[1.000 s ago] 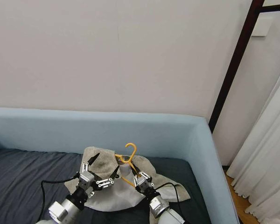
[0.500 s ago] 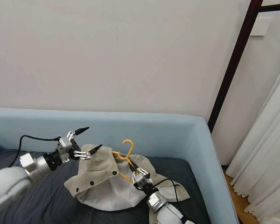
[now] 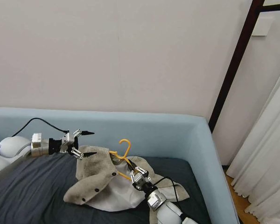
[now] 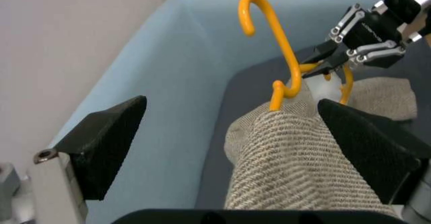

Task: Pick up the clothes from the sofa and hang them on the clothes hanger.

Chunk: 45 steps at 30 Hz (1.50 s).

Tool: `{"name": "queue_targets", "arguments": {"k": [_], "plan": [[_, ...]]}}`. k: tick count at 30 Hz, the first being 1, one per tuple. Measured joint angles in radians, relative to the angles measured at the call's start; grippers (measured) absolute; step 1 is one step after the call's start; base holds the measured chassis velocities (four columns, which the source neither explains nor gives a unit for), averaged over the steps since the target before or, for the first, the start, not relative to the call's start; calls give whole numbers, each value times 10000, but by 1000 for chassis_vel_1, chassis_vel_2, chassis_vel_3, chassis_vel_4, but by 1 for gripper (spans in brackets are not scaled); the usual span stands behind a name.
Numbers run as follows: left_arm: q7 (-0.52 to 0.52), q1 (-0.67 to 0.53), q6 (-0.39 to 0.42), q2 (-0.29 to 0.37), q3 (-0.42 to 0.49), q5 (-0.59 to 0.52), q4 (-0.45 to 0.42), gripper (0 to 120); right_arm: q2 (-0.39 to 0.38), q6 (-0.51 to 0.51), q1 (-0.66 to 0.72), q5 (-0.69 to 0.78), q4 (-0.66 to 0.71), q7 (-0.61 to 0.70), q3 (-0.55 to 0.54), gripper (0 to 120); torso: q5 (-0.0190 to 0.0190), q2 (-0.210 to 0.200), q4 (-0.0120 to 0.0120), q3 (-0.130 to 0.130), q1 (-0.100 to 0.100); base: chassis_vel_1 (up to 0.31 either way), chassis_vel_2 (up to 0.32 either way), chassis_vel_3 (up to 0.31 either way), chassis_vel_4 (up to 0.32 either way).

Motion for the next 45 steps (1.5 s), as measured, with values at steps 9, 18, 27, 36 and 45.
{"name": "queue_targets", "arguments": {"k": [9, 18, 27, 36, 45], "plan": [[1943, -1943, 391, -1228, 2049, 282, 1651, 100, -44, 4, -90, -2, -68, 40, 265, 4, 3, 0, 2, -1, 0, 0, 0, 0, 0], [1879, -1984, 363, -2345, 2388, 803, 2609, 100, -94, -14, -46, 18, -15, 43, 247, 4, 0, 0, 3, -1, 0, 0, 0, 0, 0], [1874, -2072, 210, -2894, 2525, 934, 3034, 74, -159, -37, -108, 52, 16, 43, 343, 4, 1, 1, 1, -1, 0, 0, 0, 0, 0], [1749, -1790, -124, -2957, 2451, 1300, 2874, 38, -332, 59, -200, -15, -85, 43, 465, 4, 0, 1, 0, -2, -1, 0, 0, 0, 0], [1641, -1690, -156, -2875, 2426, 1307, 2670, 10, -397, 19, -264, 35, 87, 52, 451, 4, 0, 1, 2, -2, -1, 0, 0, 0, 0]]}}
